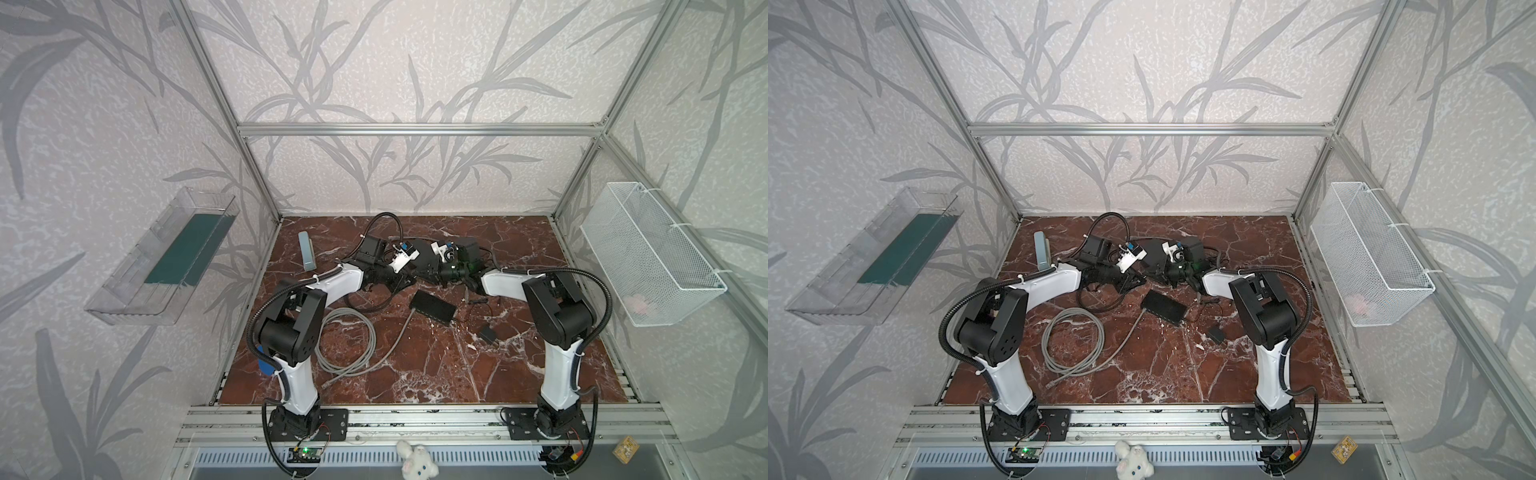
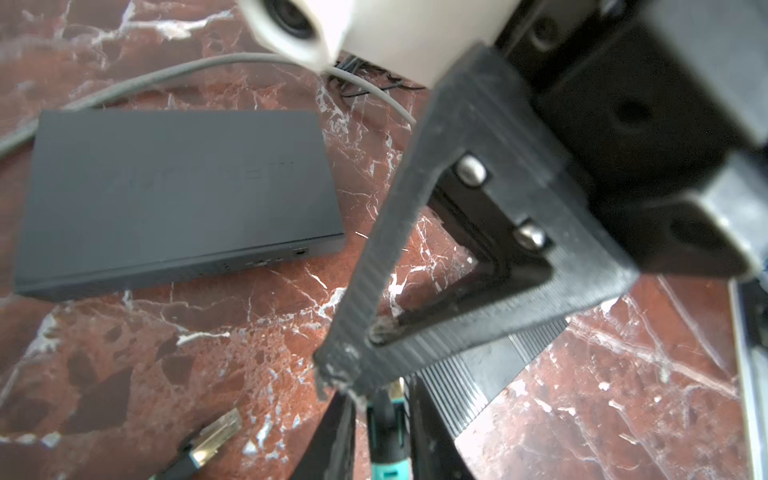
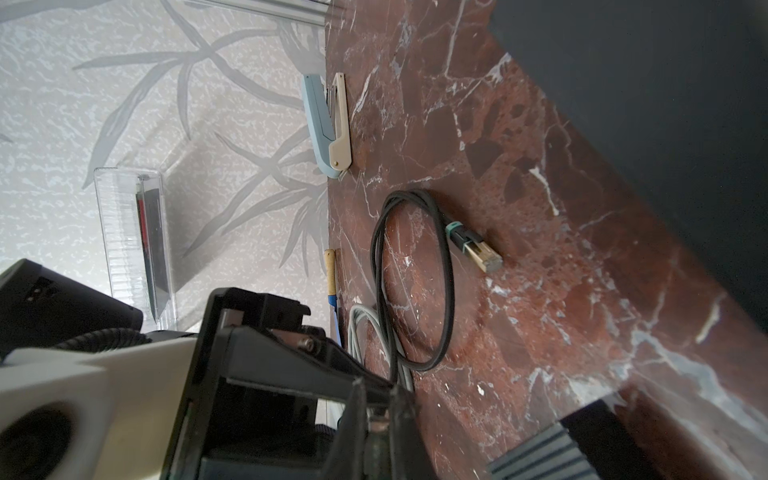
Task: Insert the plug into the switch port
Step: 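Carry the green-collared plug to the ribbed switch port with left while right grips switch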
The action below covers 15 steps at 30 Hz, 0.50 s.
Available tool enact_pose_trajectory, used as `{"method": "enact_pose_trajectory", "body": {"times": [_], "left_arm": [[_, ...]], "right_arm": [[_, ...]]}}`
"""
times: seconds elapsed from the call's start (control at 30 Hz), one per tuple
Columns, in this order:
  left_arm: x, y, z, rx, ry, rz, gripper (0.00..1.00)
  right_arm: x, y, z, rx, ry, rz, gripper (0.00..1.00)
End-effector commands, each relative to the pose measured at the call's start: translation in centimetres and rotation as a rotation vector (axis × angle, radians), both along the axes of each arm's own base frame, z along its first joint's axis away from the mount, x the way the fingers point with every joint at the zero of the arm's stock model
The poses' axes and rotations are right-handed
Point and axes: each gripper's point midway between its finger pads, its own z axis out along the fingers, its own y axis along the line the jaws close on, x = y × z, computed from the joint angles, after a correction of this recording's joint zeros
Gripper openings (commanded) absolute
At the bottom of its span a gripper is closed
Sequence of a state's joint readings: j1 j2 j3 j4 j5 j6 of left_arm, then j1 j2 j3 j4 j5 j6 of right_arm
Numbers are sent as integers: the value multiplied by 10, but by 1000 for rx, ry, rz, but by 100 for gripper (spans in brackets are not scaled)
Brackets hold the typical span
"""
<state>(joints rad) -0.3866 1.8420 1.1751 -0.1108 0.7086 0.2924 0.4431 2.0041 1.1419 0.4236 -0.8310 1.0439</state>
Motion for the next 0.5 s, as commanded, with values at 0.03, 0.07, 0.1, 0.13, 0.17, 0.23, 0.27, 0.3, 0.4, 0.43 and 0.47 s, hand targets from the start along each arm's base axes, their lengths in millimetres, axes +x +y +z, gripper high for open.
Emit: {"method": "enact_pose_trajectory", "body": {"times": [0.03, 0.07, 0.1, 0.13, 0.17, 0.23, 0.27, 0.3, 0.4, 0.43, 0.47], "left_arm": [[-2, 5, 0, -16, 21, 4, 36], [-3, 6, -1, -13, 23, 7, 37], [-4, 7, -1, -11, 24, 8, 37], [-5, 9, -2, -11, 26, 10, 36], [-6, 10, -3, -8, 28, 11, 36], [-7, 11, -5, -2, 35, 9, 34], [-8, 11, -6, 0, 39, 8, 34], [-8, 10, -7, 0, 42, 7, 34], [-8, 10, -10, 1, 51, 5, 31], [-7, 10, -11, 2, 52, 7, 27], [-7, 10, -11, 1, 52, 10, 24]], "right_arm": [[-1, -2, 1, 20, -15, 0, 4], [0, -3, 0, 22, -14, -8, 4], [1, -4, 1, 22, -15, -11, 4], [1, -4, 2, 23, -20, -12, 4], [2, -5, 2, 24, -22, -12, 4], [2, -5, 4, 26, -28, -11, 3], [2, -5, 4, 26, -27, -12, 3], [1, -5, 4, 27, -26, -11, 4], [2, -4, 5, 33, -26, -12, 4], [2, -4, 6, 37, -27, -11, 4], [2, -3, 5, 36, -24, -9, 4]]}}
